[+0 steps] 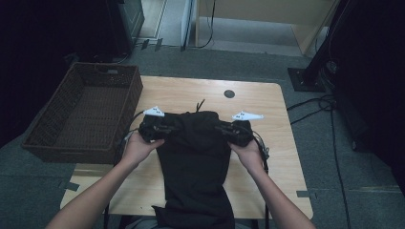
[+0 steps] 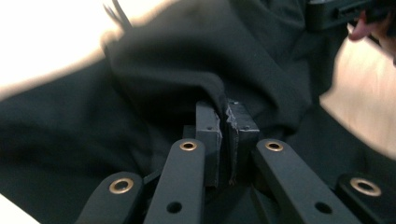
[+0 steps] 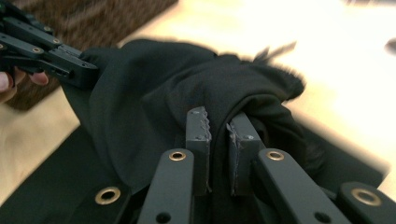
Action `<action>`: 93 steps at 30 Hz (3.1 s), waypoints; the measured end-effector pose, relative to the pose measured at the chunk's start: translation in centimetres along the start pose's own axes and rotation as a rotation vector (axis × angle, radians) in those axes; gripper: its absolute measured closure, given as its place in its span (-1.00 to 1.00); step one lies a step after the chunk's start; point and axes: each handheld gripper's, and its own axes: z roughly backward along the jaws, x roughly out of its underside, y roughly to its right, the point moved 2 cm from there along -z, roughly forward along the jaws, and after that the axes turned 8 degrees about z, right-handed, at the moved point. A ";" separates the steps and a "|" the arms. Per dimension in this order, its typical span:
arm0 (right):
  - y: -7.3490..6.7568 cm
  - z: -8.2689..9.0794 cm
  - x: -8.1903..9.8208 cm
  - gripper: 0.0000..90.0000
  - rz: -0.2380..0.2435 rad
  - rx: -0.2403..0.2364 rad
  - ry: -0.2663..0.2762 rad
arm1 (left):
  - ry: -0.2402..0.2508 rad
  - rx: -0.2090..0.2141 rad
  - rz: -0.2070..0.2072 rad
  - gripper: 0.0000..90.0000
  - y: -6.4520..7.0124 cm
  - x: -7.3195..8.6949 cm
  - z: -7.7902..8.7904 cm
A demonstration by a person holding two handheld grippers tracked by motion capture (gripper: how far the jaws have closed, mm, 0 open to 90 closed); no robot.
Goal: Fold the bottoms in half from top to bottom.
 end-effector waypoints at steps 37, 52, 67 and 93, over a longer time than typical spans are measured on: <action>8.6 -7.7 -2.8 0.82 -0.184 0.180 -0.044 | 0.131 -0.118 0.159 0.95 -6.5 -7.8 -5.8; 0.4 1.9 0.4 0.81 -0.012 0.019 -0.051 | -0.008 -0.027 -0.038 0.90 1.4 0.6 -0.8; 1.6 -3.3 4.1 0.78 0.010 0.048 -0.136 | -0.036 -0.101 -0.030 0.82 -2.6 0.9 -4.4; -0.9 -2.1 2.7 0.39 -0.021 0.077 0.030 | -0.006 -0.214 0.090 0.74 -6.3 -2.8 -5.4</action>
